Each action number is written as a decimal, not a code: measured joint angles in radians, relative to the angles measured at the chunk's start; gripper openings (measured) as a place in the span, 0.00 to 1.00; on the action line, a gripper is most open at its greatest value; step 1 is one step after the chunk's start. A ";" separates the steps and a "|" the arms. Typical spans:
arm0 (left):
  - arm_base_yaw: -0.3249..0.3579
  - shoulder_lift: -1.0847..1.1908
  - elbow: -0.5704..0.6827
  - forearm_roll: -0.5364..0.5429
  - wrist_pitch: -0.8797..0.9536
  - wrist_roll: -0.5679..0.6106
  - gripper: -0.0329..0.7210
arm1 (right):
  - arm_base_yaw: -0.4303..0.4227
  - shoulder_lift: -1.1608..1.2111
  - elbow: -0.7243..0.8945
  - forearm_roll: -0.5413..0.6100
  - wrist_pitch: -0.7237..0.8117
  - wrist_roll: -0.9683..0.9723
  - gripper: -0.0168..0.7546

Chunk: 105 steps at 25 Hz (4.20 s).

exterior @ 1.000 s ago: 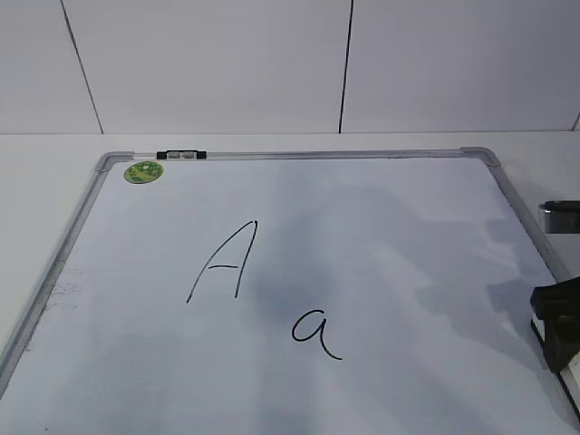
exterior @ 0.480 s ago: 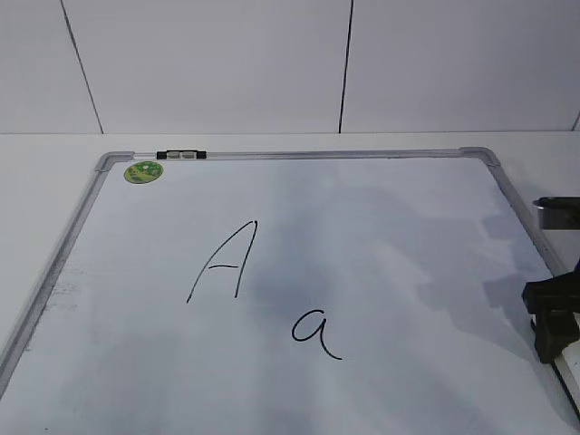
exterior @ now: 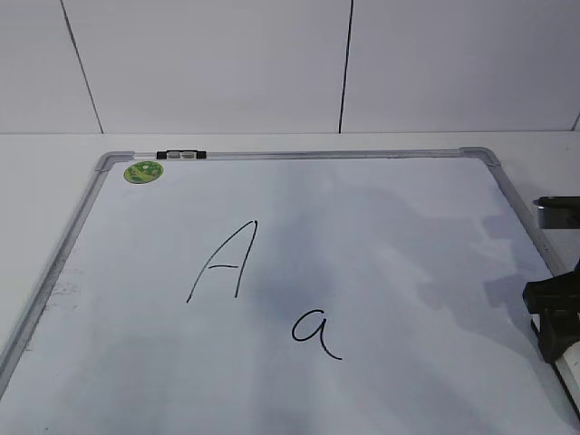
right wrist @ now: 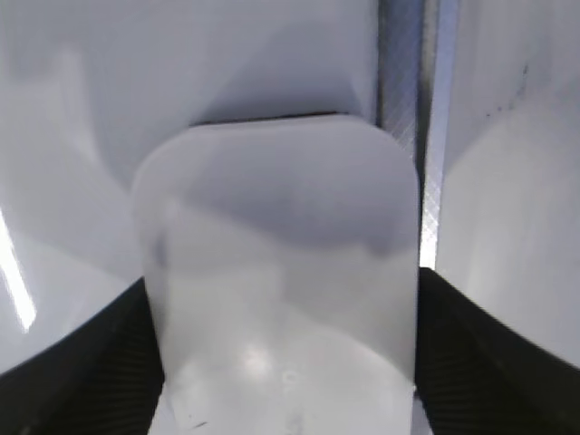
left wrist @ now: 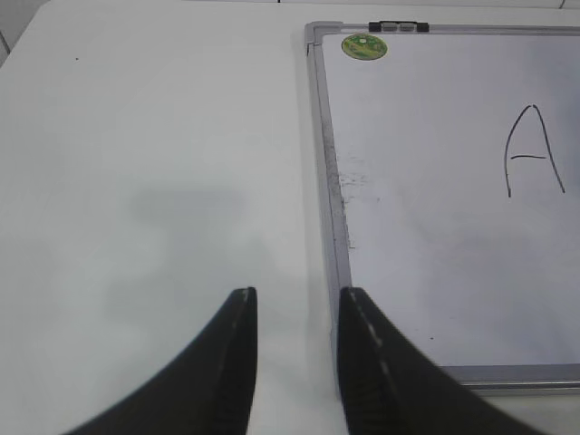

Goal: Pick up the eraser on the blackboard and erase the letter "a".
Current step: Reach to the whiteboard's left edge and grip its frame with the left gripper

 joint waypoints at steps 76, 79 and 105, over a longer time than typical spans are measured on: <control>0.000 0.058 -0.014 -0.020 0.003 0.000 0.36 | 0.270 0.017 -0.497 0.071 0.280 -0.072 0.71; 0.000 0.186 -0.071 -0.028 0.006 0.000 0.36 | 0.272 0.017 -0.497 0.071 0.282 -0.073 0.71; 0.000 1.187 -0.466 -0.196 -0.104 0.071 0.36 | 0.272 0.017 -0.500 0.089 0.282 -0.074 0.71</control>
